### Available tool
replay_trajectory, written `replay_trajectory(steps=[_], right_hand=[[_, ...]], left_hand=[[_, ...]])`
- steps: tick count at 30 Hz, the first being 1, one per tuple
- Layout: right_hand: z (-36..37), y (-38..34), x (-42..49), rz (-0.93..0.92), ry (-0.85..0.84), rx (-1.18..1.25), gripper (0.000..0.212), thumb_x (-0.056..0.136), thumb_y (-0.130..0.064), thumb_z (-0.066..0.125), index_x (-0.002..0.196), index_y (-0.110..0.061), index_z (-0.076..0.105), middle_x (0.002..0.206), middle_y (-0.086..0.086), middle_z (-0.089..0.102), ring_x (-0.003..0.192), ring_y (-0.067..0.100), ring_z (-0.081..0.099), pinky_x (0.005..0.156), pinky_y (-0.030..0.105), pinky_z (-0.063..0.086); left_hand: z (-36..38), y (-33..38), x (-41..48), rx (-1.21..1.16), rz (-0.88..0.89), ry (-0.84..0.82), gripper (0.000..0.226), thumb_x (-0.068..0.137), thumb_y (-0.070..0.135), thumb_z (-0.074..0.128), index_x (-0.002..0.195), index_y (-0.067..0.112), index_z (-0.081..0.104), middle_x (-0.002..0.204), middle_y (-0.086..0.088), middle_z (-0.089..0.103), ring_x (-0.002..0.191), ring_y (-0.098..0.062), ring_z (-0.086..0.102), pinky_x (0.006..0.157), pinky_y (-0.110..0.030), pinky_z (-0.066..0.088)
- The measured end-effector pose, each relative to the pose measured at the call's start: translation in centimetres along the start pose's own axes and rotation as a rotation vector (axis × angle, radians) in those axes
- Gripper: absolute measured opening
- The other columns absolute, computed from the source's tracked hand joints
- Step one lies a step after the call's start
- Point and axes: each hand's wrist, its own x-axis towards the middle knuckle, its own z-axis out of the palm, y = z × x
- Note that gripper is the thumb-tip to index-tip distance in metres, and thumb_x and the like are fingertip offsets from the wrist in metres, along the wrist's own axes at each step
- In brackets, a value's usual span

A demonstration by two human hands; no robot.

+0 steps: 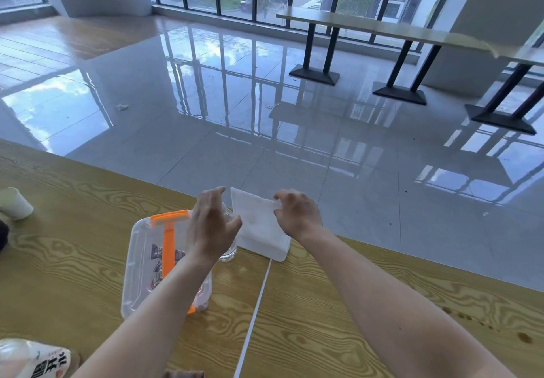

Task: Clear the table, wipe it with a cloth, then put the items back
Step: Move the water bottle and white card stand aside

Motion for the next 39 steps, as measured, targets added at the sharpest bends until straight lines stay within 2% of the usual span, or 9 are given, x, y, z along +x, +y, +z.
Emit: replay_trajectory(steps=[3,8,19,23,34,37,39], right_hand=[[-0.8,0.6,-0.8,-0.006,0.050,0.023,0.034,0.090,-0.016,0.060,0.124,-0.014,0.062,0.116,0.011,0.065,0.108,0.032,0.060,0.085,0.042,0.053],[-2.2,2.0,-3.0,-0.001,0.124,0.058,0.036,0.090,-0.018,0.062,0.126,-0.015,0.062,0.119,0.009,0.066,0.109,0.030,0.061,0.086,0.039,0.052],[-4.4,6.9,-10.5,0.060,0.130,0.048,0.037,0.092,-0.022,0.063,0.128,-0.015,0.061,0.123,0.007,0.066,0.115,0.027,0.060,0.091,0.040,0.051],[-5.1,9.7,-14.0,0.108,0.135,0.027,0.037,0.092,-0.024,0.064,0.127,-0.015,0.061,0.125,0.007,0.065,0.116,0.027,0.059,0.090,0.034,0.047],[-8.4,19.0,-26.4,0.314,0.199,0.020,0.039,0.089,-0.029,0.066,0.126,-0.019,0.061,0.122,0.004,0.065,0.114,0.026,0.058,0.087,0.039,0.052],[-9.7,21.6,-29.9,0.363,0.220,0.016,0.041,0.091,-0.028,0.066,0.129,-0.016,0.059,0.124,0.006,0.064,0.117,0.026,0.057,0.091,0.036,0.049],[-10.8,23.2,-32.4,0.409,0.246,-0.004,0.042,0.091,-0.028,0.066,0.131,-0.017,0.058,0.126,0.004,0.063,0.118,0.024,0.056,0.087,0.034,0.048]], left_hand=[[-0.2,0.9,-0.5,0.106,0.086,0.013,0.066,0.079,0.028,0.074,0.136,0.013,0.044,0.134,-0.014,0.049,0.121,-0.032,0.050,0.087,-0.045,0.051],[0.0,2.8,-2.1,0.185,0.188,0.021,0.062,0.077,0.024,0.075,0.132,0.013,0.047,0.137,-0.014,0.047,0.123,-0.035,0.049,0.084,-0.045,0.051],[3.0,7.2,-7.4,0.247,0.261,-0.111,0.064,0.078,0.032,0.070,0.134,0.014,0.046,0.141,-0.017,0.044,0.129,-0.037,0.044,0.096,-0.051,0.046],[4.9,9.6,-9.8,0.278,0.301,-0.170,0.064,0.081,0.035,0.067,0.137,0.015,0.044,0.144,-0.017,0.042,0.134,-0.035,0.040,0.102,-0.049,0.041],[11.5,18.0,-17.3,0.260,0.495,-0.294,0.065,0.082,0.037,0.065,0.140,0.015,0.043,0.146,-0.017,0.042,0.141,-0.036,0.033,0.107,-0.052,0.037],[13.1,20.3,-19.3,0.237,0.538,-0.346,0.066,0.084,0.037,0.064,0.142,0.015,0.042,0.149,-0.017,0.040,0.143,-0.035,0.030,0.110,-0.050,0.034],[14.2,22.0,-20.7,0.197,0.567,-0.383,0.067,0.084,0.036,0.065,0.142,0.015,0.042,0.149,-0.017,0.039,0.143,-0.034,0.030,0.111,-0.049,0.034]])
